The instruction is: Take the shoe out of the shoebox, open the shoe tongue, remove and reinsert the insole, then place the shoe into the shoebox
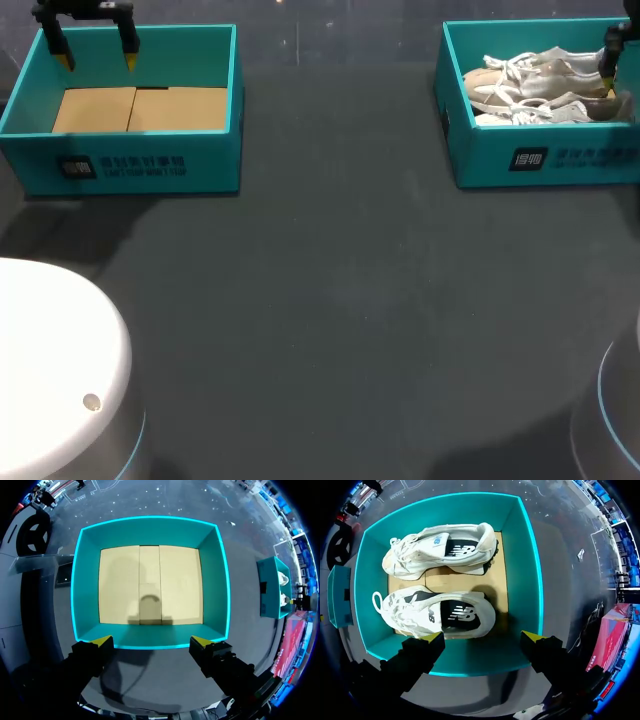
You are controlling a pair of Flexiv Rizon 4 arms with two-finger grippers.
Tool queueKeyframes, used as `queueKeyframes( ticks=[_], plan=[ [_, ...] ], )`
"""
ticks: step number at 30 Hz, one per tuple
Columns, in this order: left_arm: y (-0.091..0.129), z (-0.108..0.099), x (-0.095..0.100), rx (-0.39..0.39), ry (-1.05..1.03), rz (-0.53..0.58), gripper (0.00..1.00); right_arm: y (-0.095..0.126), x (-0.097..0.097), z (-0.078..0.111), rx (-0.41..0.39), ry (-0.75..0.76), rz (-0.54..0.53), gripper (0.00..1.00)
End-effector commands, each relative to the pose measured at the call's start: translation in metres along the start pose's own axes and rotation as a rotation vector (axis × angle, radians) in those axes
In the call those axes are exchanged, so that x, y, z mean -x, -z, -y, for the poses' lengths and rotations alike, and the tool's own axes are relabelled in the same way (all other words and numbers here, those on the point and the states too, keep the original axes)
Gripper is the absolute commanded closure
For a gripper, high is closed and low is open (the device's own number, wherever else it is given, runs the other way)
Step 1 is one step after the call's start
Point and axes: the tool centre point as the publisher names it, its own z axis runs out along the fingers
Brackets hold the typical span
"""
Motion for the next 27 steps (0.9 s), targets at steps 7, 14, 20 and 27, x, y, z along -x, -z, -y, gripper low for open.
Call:
queueKeyframes(
  ticks=[7, 14, 20, 27],
  plan=[
    [0.0, 0.0, 0.0, 0.001, 0.0, 0.001, 0.0, -0.025, 0.011, -0.01, -0.013, 0.009, -0.005, 0.0],
    [0.0, 0.0, 0.0, 0.001, 0.0, 0.001, 0.0, -0.039, 0.011, -0.012, -0.008, 0.032, -0.017, 0.0],
    [0.0, 0.0, 0.0, 0.001, 0.0, 0.001, 0.0, -0.05, 0.009, -0.015, -0.014, 0.056, -0.021, 0.06],
    [0.0, 0.0, 0.0, 0.001, 0.0, 0.001, 0.0, -0.06, 0.008, -0.016, -0.018, 0.069, -0.026, 0.16]
  ],
)
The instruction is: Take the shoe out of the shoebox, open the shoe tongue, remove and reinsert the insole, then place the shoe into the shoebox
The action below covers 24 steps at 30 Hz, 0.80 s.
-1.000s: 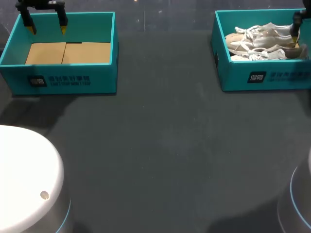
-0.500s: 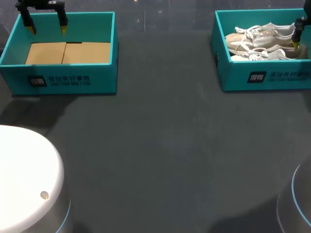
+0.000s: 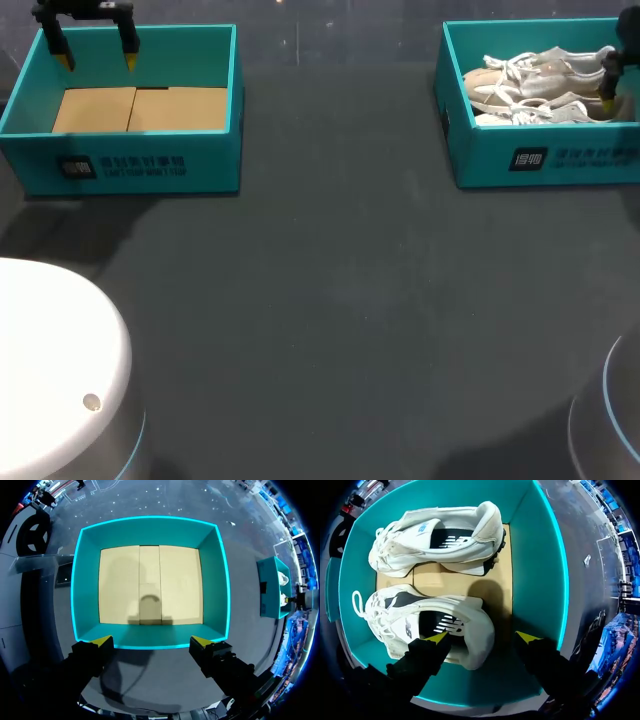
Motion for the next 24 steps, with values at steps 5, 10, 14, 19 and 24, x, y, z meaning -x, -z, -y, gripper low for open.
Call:
queueKeyframes(
  ticks=[5, 10, 14, 19, 24],
  plan=[
    [0.0, 0.0, 0.0, 0.001, 0.0, 0.001, 0.0, -0.012, 0.002, -0.003, -0.009, 0.001, -0.006, 0.23],
    [0.0, 0.0, 0.0, 0.001, 0.0, 0.001, 0.0, -0.021, 0.002, -0.002, -0.019, -0.006, -0.008, 0.36],
    [0.0, 0.0, 0.0, 0.001, 0.0, 0.001, 0.0, -0.027, 0.002, -0.001, -0.025, -0.011, -0.016, 0.36],
    [0.0, 0.0, 0.0, 0.001, 0.0, 0.001, 0.0, -0.034, 0.001, -0.001, -0.038, -0.015, -0.022, 0.39],
    [0.0, 0.0, 0.0, 0.001, 0.0, 0.001, 0.0, -0.039, 0.001, -0.001, -0.05, -0.021, -0.026, 0.45]
  ],
)
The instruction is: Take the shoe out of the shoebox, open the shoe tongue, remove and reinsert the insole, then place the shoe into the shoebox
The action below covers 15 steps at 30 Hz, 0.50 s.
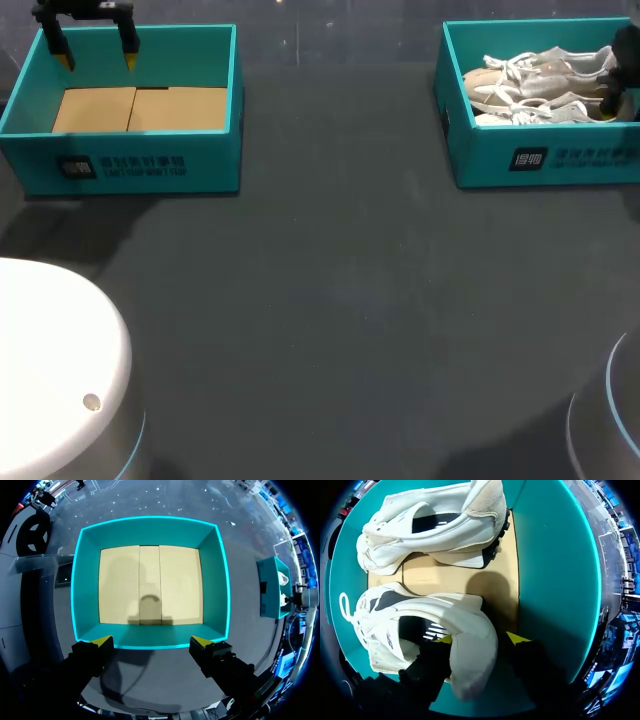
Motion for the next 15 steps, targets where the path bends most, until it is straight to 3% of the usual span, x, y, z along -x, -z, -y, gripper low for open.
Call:
queueKeyframes(
  ticks=[1, 8, 10, 11, 15],
  plan=[
    [0.0001, 0.0, -0.0001, 0.001, 0.0, 0.001, 0.0, -0.0047, 0.0004, -0.0043, -0.014, -0.001, -0.005, 0.45],
    [0.0001, 0.0, -0.0001, 0.001, 0.0, 0.001, 0.0, -0.0078, -0.0007, -0.0038, -0.016, 0.0, -0.011, 0.65],
    [0.0001, 0.0, -0.0001, 0.001, 0.0, 0.001, 0.0, -0.0076, -0.0008, -0.0035, -0.01, -0.001, -0.016, 0.8],
    [0.0001, 0.0, -0.0001, 0.001, 0.0, 0.001, 0.0, -0.0068, -0.0008, -0.0031, -0.008, -0.002, -0.017, 0.99],
    [0.0001, 0.0, -0.0001, 0.001, 0.0, 0.001, 0.0, -0.0047, -0.0006, -0.0022, 0.001, -0.006, -0.016, 1.0]
  ],
)
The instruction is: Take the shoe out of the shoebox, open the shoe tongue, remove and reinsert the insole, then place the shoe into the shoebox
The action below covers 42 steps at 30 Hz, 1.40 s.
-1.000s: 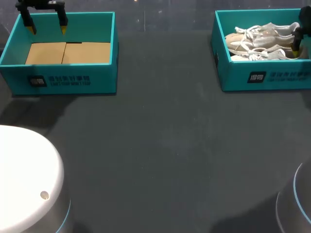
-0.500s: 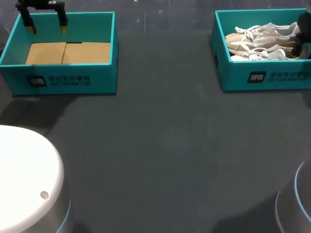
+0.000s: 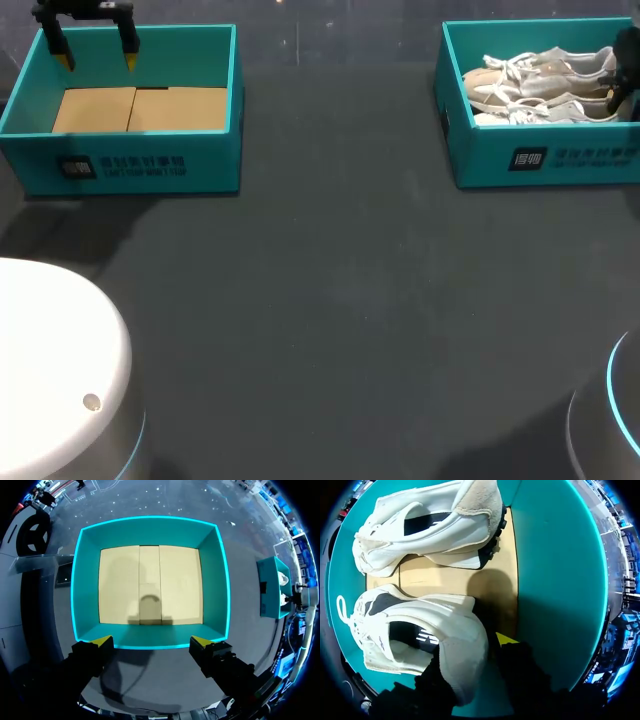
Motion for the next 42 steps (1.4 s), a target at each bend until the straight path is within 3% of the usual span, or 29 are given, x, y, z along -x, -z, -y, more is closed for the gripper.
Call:
queueKeyframes(
  ticks=[1, 20, 35, 42],
  plan=[
    [0.0, 0.0, 0.0, 0.001, 0.0, 0.001, 0.0, 0.001, -0.004, 0.002, 0.009, -0.003, -0.001, 1.0],
    [0.0, 0.0, 0.0, 0.001, 0.0, 0.001, 0.0, 0.022, 0.005, 0.001, 0.054, -0.053, -0.039, 1.0],
    [0.0, 0.0, 0.0, 0.001, 0.0, 0.001, 0.0, 0.06, -0.002, -0.008, 0.074, -0.067, 0.01, 1.0],
    [0.0, 0.0, 0.0, 0.001, 0.0, 0.001, 0.0, 0.089, -0.013, -0.008, 0.097, -0.063, 0.035, 1.0]
  ],
)
